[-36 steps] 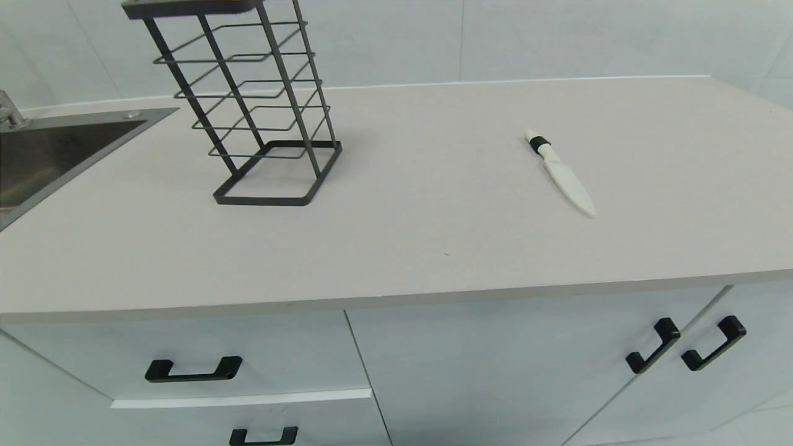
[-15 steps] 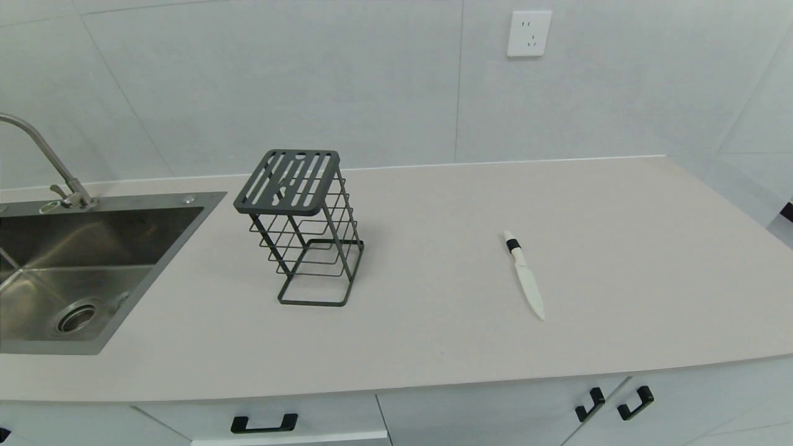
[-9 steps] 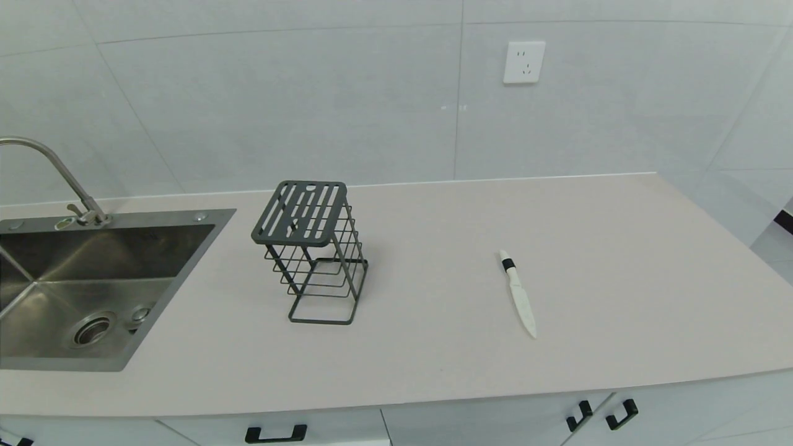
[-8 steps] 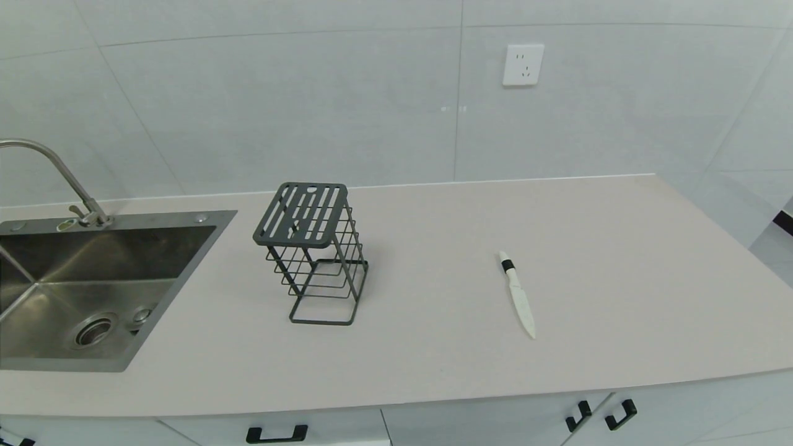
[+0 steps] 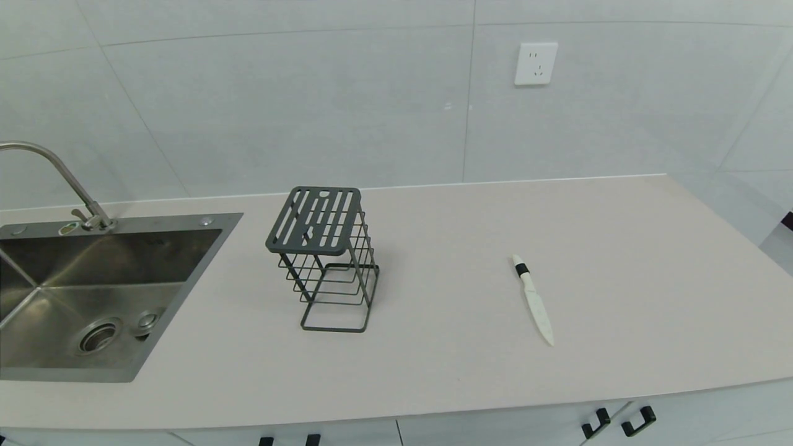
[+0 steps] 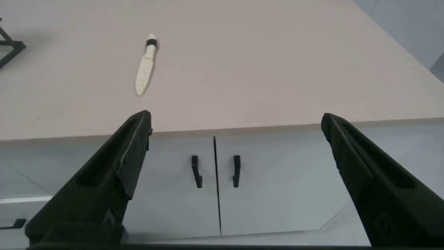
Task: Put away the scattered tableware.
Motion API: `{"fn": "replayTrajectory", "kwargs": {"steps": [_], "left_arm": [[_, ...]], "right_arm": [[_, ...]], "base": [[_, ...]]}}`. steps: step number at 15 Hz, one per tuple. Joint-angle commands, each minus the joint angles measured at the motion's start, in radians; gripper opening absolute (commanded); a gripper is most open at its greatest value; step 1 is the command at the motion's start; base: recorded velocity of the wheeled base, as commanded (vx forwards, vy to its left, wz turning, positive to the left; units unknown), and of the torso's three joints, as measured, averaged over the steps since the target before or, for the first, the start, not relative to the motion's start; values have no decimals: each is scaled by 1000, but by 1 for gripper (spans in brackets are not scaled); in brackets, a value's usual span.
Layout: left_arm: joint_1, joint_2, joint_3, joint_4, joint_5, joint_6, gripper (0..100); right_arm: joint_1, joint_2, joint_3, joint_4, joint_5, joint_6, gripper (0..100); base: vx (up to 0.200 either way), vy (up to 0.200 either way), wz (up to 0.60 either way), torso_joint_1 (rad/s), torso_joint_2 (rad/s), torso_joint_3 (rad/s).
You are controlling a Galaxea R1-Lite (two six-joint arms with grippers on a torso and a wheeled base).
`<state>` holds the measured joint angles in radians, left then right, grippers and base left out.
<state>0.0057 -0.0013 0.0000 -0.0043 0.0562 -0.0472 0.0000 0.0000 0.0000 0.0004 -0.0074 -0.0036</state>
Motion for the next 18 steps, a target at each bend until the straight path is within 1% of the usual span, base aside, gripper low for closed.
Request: {"fn": "replayTrajectory", "kwargs": {"steps": [1, 5, 18], "left_arm": [[-1, 1, 0, 0, 1, 0, 100], [-1, 1, 0, 0, 1, -2, 100], [-1, 1, 0, 0, 1, -2, 100]], "right_arm": [[-2, 0, 0, 0, 0, -1, 100], [-2, 2, 0, 0, 1, -1, 100], [-2, 0, 0, 0, 1, -1, 100]], "base": [[200, 0, 0, -2, 2, 7], [200, 0, 0, 1, 5, 4], [0, 0, 0, 0, 0, 0]]}}
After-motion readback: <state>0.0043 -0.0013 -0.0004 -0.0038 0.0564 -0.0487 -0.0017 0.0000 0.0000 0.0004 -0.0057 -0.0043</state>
